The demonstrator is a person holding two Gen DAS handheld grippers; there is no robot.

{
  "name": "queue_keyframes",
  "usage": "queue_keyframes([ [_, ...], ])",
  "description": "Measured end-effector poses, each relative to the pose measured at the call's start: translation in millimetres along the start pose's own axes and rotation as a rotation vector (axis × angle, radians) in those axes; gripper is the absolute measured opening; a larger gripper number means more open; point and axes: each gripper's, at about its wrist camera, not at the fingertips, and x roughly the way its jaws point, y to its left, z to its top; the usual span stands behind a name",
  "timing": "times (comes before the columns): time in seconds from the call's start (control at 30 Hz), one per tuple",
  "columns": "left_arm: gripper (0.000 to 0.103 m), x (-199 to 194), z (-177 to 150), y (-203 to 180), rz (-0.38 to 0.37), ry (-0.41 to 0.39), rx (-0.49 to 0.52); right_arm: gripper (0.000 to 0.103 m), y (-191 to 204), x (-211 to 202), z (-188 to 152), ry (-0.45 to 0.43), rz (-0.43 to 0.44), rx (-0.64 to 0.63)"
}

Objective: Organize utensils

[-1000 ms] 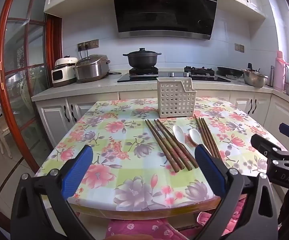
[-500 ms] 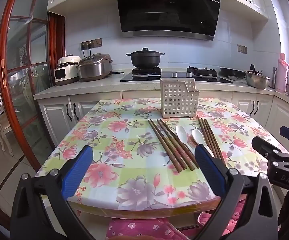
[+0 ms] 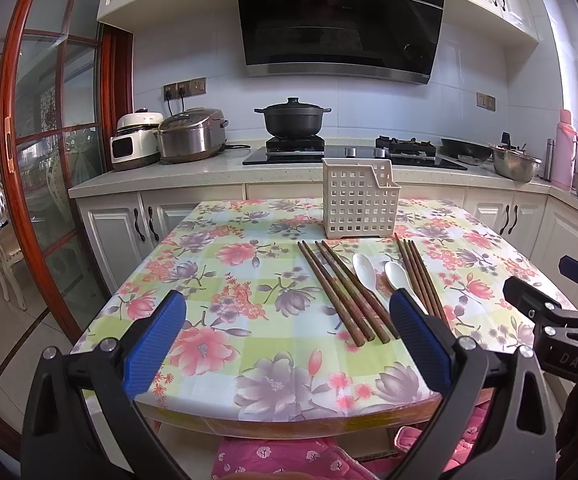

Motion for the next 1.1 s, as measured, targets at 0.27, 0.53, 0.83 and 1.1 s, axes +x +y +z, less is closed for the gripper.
queue_keyframes([
  [0.27,0.099,0.1,-0.6,0.4,0.000,0.000,-0.001,0.096,-0.2,-0.8,0.1,0.000,0.000,0.001],
  [0.53,0.099,0.0,-1.1,0.2,0.000,-0.001,-0.001,0.096,-2.6,0.0,0.6,0.002,0.001,0.004],
  [0.83,0.099,-0.9,-0.2,1.9,0.002,-0.005,-0.005,0.096,2.0,0.6,-1.5,0.001,0.001,0.009],
  [1.1,0.099,-2.4,-0.9,2.5,0.005,-0.007,-0.006,0.096,0.5,0.8,-1.5,0.004,0.002,0.012],
])
